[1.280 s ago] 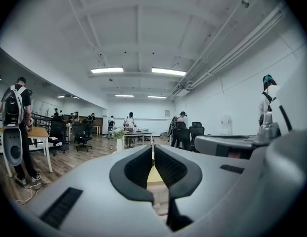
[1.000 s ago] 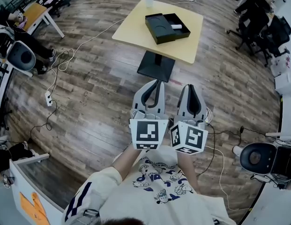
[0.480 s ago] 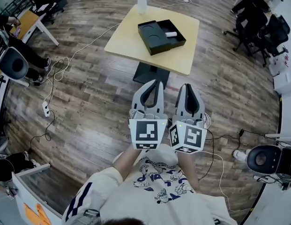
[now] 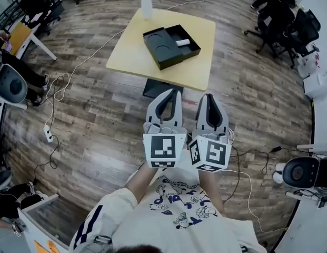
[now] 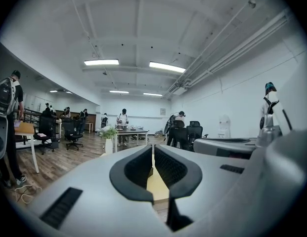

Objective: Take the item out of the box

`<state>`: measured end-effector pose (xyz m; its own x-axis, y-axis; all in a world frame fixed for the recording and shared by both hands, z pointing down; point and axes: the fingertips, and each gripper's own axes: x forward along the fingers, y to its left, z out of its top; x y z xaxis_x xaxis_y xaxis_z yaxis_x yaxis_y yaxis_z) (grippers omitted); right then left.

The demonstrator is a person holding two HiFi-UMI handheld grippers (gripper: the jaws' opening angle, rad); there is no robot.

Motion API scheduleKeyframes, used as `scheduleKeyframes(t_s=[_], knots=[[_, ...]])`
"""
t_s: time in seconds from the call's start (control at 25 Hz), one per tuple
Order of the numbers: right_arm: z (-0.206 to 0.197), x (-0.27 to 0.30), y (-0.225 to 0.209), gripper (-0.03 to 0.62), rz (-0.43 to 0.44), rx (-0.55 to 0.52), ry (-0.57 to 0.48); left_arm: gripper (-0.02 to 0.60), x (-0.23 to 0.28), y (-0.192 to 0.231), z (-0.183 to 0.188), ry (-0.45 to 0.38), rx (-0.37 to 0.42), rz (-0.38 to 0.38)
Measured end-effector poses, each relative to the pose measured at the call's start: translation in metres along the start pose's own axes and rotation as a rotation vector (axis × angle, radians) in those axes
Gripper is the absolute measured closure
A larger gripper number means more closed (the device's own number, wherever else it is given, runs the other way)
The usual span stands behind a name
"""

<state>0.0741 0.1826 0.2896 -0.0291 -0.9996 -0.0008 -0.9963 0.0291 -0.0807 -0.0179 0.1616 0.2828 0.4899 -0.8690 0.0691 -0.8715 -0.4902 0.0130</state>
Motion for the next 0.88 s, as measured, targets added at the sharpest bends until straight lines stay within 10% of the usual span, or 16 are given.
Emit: scheduleKeyframes(t_s=[0.88], knots=[[-0.014, 0.139, -0.045, 0.551, 0.125, 0.004, 0.066, 0.555, 0.13, 0.039, -0.006, 0.047, -0.011, 0.14]])
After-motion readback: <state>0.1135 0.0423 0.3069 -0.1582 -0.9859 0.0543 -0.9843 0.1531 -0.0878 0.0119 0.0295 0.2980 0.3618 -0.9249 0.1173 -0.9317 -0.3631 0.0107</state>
